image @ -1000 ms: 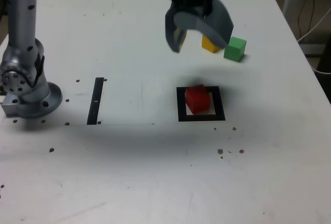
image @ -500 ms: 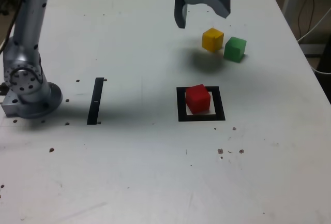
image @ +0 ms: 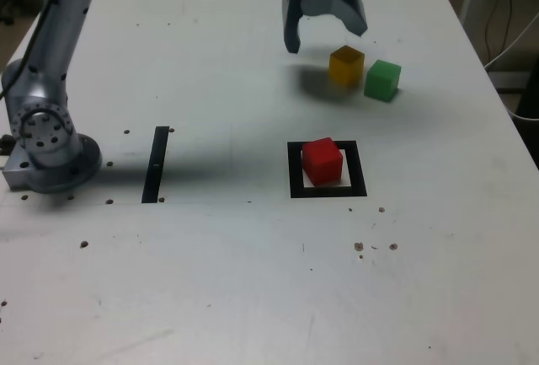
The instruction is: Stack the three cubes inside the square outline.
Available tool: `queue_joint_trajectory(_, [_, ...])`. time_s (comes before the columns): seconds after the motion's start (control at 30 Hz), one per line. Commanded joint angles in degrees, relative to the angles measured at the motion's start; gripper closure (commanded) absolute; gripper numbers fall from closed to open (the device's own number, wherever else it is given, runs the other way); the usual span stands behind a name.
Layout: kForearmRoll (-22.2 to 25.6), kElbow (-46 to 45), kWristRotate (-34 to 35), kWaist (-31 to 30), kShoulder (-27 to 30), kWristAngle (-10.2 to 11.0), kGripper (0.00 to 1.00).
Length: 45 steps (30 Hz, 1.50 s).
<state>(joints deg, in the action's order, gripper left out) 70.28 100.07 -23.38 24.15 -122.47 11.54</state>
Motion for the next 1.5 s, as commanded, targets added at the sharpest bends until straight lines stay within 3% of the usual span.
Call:
queue_joint_trajectory(0.0, [-0.38, 0.71, 2.28, -0.29, -1.00, -0.55, 0.01])
queue_joint_trajectory(0.23, [-3.23, -0.34, 17.60, -1.64, -1.93, -3.62, 0.01])
queue_joint_trajectory(0.53, [2.09, 2.45, 31.02, -2.36, -1.66, -2.14, 0.01])
queue_joint_trajectory(0.8, [2.88, 2.55, 34.39, -2.65, -3.91, -4.27, 0.04])
queue_joint_trajectory(1.07, [-0.64, 2.60, 34.58, -2.74, -5.47, -5.84, 0.05])
queue_joint_trajectory(1.47, [-3.98, 1.88, 35.40, -2.09, -6.39, -3.95, 0.15])
